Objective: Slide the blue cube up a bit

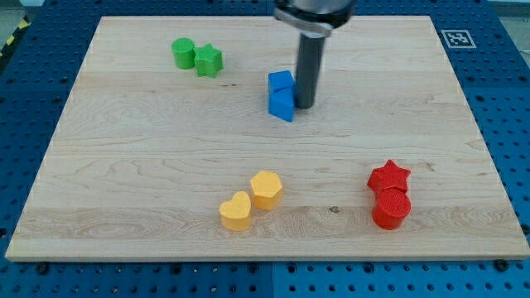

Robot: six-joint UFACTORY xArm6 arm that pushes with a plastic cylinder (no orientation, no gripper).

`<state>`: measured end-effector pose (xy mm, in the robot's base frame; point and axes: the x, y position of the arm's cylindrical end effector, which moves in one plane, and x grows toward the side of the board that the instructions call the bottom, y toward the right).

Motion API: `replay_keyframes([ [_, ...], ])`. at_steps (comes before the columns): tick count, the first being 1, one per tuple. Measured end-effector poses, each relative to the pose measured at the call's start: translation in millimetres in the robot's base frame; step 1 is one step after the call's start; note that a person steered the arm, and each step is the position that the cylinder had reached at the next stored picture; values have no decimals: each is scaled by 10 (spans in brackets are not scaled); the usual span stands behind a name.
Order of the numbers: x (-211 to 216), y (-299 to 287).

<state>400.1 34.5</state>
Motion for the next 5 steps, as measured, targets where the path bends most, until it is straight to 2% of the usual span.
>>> replay_keyframes([
  [2, 0, -842],
  [3, 3, -1037],
  [4, -2, -1131],
  [5, -55, -750],
])
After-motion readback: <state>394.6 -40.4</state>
